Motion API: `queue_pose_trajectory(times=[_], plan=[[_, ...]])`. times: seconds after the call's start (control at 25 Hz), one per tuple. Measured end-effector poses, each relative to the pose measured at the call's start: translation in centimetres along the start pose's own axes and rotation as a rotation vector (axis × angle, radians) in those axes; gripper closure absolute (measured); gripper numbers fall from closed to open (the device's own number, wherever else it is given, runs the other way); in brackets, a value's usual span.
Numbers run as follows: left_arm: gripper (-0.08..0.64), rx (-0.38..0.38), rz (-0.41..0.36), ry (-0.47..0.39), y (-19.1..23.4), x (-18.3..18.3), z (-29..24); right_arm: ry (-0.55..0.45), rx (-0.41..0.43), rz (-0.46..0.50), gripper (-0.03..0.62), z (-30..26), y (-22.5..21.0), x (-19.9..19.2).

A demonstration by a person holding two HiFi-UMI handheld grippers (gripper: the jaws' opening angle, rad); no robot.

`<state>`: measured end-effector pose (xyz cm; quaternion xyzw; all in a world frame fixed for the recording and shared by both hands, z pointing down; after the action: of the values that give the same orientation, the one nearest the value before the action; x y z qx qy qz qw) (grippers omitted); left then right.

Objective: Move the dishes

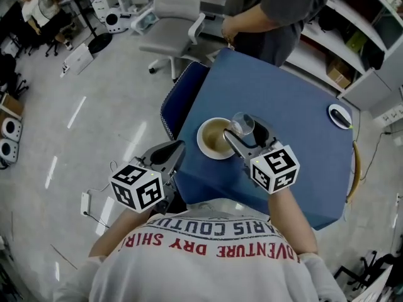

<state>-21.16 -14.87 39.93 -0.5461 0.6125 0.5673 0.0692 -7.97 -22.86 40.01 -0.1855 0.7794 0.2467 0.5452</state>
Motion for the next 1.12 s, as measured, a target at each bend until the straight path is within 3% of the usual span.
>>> queue_pose_trajectory(times=[0.4,0.76,1.12], plan=[[0.531,-0.063,-0.041,0.021,-4.0,-0.7,-2.5,0.018,-0.136,-0.026,0.308,6.5,-4.6,-1.5],[0.531,-0.115,-0.046,0.087,-6.7,-2.5,-6.0,0.111,-0.265,-0.077,0.308,11.9,-8.4,-7.1],[0.531,-0.137,-0.053,0.138,-7.8,-4.1,-8.6,0.182,-0.318,-0.138,0.308,14.7,-9.2,-13.3]])
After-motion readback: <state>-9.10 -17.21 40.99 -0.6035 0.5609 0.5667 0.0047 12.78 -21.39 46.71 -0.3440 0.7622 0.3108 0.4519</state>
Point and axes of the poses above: the fingertips, and each gripper's own axes: z backward along the fingers, y to its left, x out of its top, the point moved 1 cm from there along z, backward along the fingers, and after that the axes turned 14 degrees about z, right-handed, at the moved point
